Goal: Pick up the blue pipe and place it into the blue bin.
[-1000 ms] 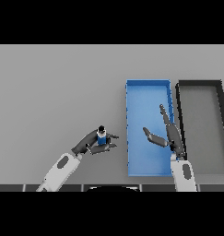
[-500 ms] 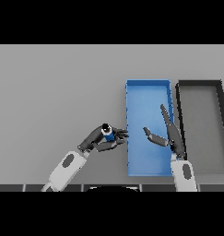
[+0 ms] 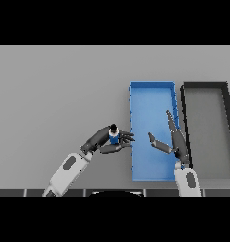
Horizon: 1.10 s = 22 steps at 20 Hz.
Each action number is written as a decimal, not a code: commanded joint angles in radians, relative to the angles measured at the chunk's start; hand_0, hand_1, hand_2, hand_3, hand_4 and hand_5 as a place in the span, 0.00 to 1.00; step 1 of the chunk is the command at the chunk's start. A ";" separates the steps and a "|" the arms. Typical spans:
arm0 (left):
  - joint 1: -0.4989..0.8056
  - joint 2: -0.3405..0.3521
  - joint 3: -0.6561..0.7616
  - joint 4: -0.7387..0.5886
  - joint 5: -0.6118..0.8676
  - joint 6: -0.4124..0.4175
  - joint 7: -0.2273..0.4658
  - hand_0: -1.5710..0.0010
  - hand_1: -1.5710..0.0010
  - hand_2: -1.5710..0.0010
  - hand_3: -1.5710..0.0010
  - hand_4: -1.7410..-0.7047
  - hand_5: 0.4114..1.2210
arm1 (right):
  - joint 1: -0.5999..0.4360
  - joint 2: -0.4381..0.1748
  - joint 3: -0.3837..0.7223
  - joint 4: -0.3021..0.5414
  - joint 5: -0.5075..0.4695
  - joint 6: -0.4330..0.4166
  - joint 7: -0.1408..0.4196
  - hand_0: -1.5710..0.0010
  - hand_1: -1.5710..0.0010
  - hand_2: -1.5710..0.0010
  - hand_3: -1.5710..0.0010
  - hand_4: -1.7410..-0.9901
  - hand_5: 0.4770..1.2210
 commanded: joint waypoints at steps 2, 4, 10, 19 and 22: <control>-0.009 -0.003 0.014 0.021 -0.012 -0.007 -0.004 0.00 0.00 0.00 0.00 0.26 1.00 | 0.058 0.011 0.011 -0.067 0.034 -0.035 0.022 1.00 1.00 1.00 1.00 0.82 0.14; -0.005 -0.009 0.023 0.001 -0.010 -0.012 -0.006 0.00 0.00 0.00 0.00 0.26 1.00 | 0.107 0.025 0.021 -0.121 0.063 -0.063 0.053 1.00 1.00 1.00 1.00 0.78 0.14; 0.009 -0.029 0.028 0.020 -0.053 -0.036 -0.025 0.00 0.00 0.00 0.00 0.26 1.00 | 0.117 0.034 0.008 -0.226 -0.059 -0.011 -0.009 1.00 0.99 0.98 1.00 0.76 0.14; 0.019 -0.045 0.057 -0.008 -0.082 -0.066 0.014 0.00 0.00 0.00 0.00 0.26 1.00 | -0.080 -0.158 0.077 -0.411 -0.229 0.233 0.315 1.00 1.00 1.00 1.00 0.71 0.08; 0.019 -0.051 0.054 -0.003 -0.110 -0.078 0.002 0.00 0.00 0.00 0.00 0.26 1.00 | -0.171 -0.175 0.112 -0.412 -0.254 0.290 0.358 1.00 1.00 1.00 1.00 0.66 0.07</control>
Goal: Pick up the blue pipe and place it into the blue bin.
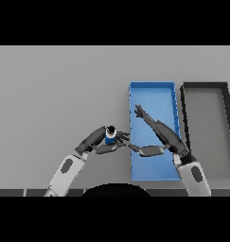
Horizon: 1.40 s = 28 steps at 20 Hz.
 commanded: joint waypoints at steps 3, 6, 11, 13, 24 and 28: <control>0.007 -0.010 0.007 0.001 -0.008 -0.007 0.002 0.00 0.00 0.00 0.00 0.26 1.00 | -0.062 0.024 0.056 -0.008 -0.029 0.026 0.086 1.00 1.00 1.00 1.00 0.66 0.06; 0.015 -0.022 0.015 -0.006 -0.008 -0.021 0.003 0.00 0.00 0.00 0.00 0.26 1.00 | -0.113 0.054 0.094 0.003 -0.075 0.052 0.126 1.00 1.00 1.00 1.00 0.68 0.07; 0.005 -0.032 0.038 -0.002 -0.015 -0.055 0.013 0.00 0.00 0.00 0.00 0.26 1.00 | -0.252 0.094 0.152 0.062 -0.095 0.086 0.189 1.00 1.00 1.00 1.00 0.73 0.05; 0.011 -0.047 0.042 0.001 -0.002 -0.079 0.013 0.00 0.00 0.00 0.00 0.26 1.00 | -0.294 0.107 0.153 0.099 -0.119 0.106 0.205 1.00 1.00 1.00 1.00 0.73 0.05; 0.024 -0.069 0.080 0.005 -0.002 -0.125 0.024 0.00 0.00 0.01 0.22 0.07 1.00 | -0.421 0.202 0.188 0.269 -0.111 0.137 0.156 0.31 0.30 0.30 0.43 0.27 0.17; 0.011 -0.093 0.085 0.009 -0.022 -0.129 0.015 0.00 0.00 0.01 0.16 0.03 1.00 | -0.390 0.224 0.191 0.246 -0.122 0.119 0.115 0.13 0.12 0.12 0.18 0.35 0.62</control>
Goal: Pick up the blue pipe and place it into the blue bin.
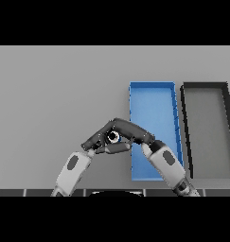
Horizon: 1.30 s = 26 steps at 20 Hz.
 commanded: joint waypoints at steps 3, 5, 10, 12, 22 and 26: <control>0.005 -0.003 0.008 0.001 -0.011 -0.002 0.001 0.00 0.00 0.02 0.11 0.01 1.00 | 0.016 0.004 0.015 -0.003 0.051 0.014 -0.052 0.06 0.06 0.06 0.09 0.35 0.81; 0.013 0.003 0.009 0.001 -0.013 -0.004 -0.024 0.00 0.00 0.01 0.09 0.01 1.00 | 0.020 0.031 0.001 -0.007 0.025 0.018 0.006 0.04 0.04 0.04 0.06 0.34 0.88; 0.006 -0.003 0.017 0.015 -0.028 0.009 -0.042 0.00 0.00 0.00 0.20 0.01 1.00 | 0.054 0.088 -0.028 -0.009 0.019 0.024 0.030 0.01 0.01 0.01 0.02 0.33 0.96; 0.008 0.016 0.012 0.008 -0.054 0.001 -0.055 0.25 0.30 0.32 0.46 0.22 1.00 | 0.058 0.099 -0.039 -0.019 0.033 0.032 0.038 0.01 0.01 0.01 0.01 0.33 0.97; -0.007 0.023 0.031 0.012 -0.083 -0.060 0.083 0.92 0.93 0.93 0.94 0.72 0.39 | 0.064 0.178 -0.069 -0.016 0.129 0.056 0.032 0.00 0.00 0.00 0.00 0.32 1.00; 0.003 0.011 0.041 0.025 -0.067 -0.052 0.128 0.97 0.97 0.97 0.98 0.74 0.21 | 0.076 0.203 -0.081 -0.030 0.138 0.077 0.009 0.00 0.00 0.00 0.00 0.32 1.00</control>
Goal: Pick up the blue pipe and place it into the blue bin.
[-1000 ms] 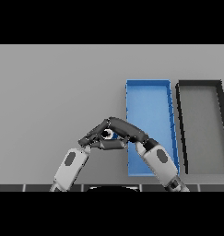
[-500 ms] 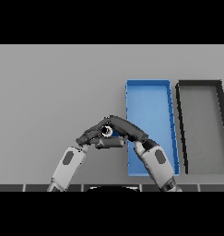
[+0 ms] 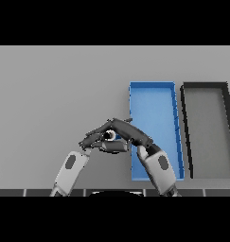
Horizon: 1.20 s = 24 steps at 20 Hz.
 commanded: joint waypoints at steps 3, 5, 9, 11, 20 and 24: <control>0.007 -0.001 -0.001 0.011 -0.009 0.012 0.011 0.98 0.98 0.98 0.99 0.74 0.15 | -0.012 0.030 -0.035 0.000 -0.017 -0.003 0.026 0.00 0.00 0.00 0.00 0.33 1.00; 0.001 -0.006 -0.003 0.013 -0.011 0.021 0.004 0.99 0.99 0.99 0.99 0.74 0.12 | -0.055 0.057 -0.077 -0.006 -0.068 0.002 0.093 0.00 0.00 0.00 0.00 0.33 1.00; -0.006 0.002 0.002 0.017 -0.009 0.015 0.032 1.00 1.00 1.00 1.00 0.74 0.09 | -0.174 0.047 -0.167 -0.009 -0.209 -0.076 0.190 0.00 0.00 0.00 0.00 0.33 1.00; -0.002 0.002 -0.001 0.004 -0.006 0.017 0.042 1.00 1.00 1.00 1.00 0.75 0.08 | -0.274 -0.041 -0.180 0.017 -0.320 -0.187 0.187 0.00 0.00 0.00 0.00 0.33 1.00; 0.035 0.030 -0.007 -0.050 -0.005 0.010 0.026 1.00 1.00 1.00 1.00 0.76 0.07 | -0.525 -0.246 -0.464 0.149 -0.306 -0.312 0.189 0.00 0.00 0.00 0.00 0.32 1.00; 0.036 0.029 -0.002 -0.049 -0.001 0.012 0.038 1.00 1.00 1.00 1.00 0.76 0.08 | -0.436 -0.280 -0.507 0.181 -0.234 -0.313 0.190 0.00 0.00 0.00 0.00 0.32 1.00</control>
